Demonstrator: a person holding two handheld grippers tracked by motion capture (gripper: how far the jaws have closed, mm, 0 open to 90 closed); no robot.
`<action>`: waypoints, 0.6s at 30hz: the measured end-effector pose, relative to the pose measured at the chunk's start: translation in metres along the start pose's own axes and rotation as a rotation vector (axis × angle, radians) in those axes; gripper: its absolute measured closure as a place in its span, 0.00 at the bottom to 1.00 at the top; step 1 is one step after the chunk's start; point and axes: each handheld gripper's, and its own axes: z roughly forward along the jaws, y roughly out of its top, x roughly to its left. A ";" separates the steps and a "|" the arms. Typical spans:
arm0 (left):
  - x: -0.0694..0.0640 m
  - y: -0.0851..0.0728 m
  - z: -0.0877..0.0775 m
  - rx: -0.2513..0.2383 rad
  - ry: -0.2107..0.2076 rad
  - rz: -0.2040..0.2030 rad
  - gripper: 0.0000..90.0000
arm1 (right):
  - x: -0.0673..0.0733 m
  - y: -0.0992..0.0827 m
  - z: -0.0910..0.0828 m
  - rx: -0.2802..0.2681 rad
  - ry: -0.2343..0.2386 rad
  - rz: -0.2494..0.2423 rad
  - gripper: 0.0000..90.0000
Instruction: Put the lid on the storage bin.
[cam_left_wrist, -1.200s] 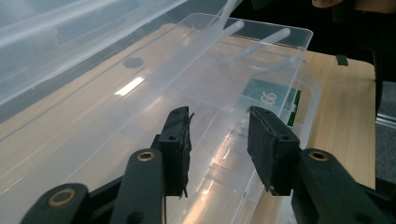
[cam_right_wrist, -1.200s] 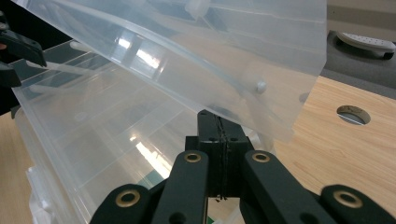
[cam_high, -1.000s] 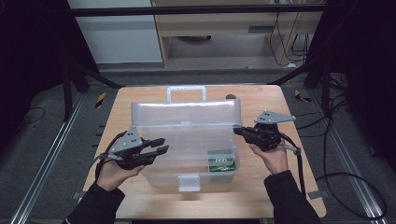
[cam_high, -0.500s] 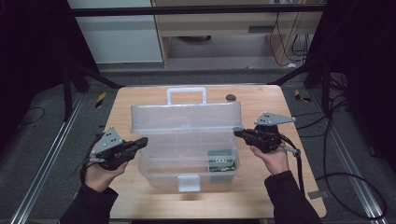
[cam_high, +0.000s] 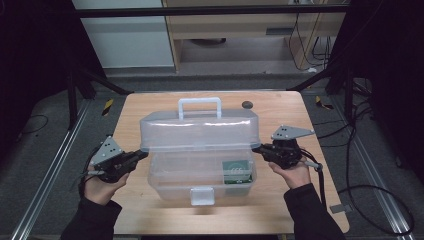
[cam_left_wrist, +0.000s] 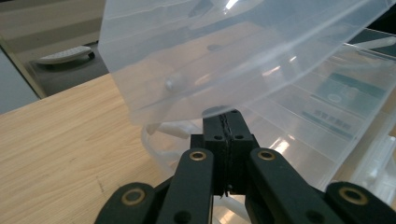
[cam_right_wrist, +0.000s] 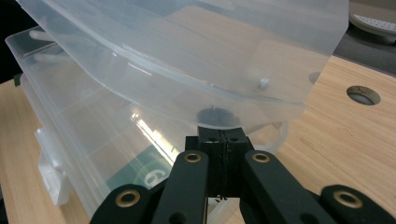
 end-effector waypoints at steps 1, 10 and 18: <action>0.000 -0.001 0.000 0.005 0.002 0.003 0.99 | 0.001 -0.001 -0.001 0.004 0.000 -0.001 1.00; -0.001 -0.010 0.002 0.053 -0.004 0.003 0.99 | 0.002 -0.012 -0.009 0.022 -0.010 -0.003 1.00; 0.008 -0.023 0.004 0.095 -0.003 -0.020 0.99 | 0.006 -0.023 -0.011 0.053 -0.018 -0.008 1.00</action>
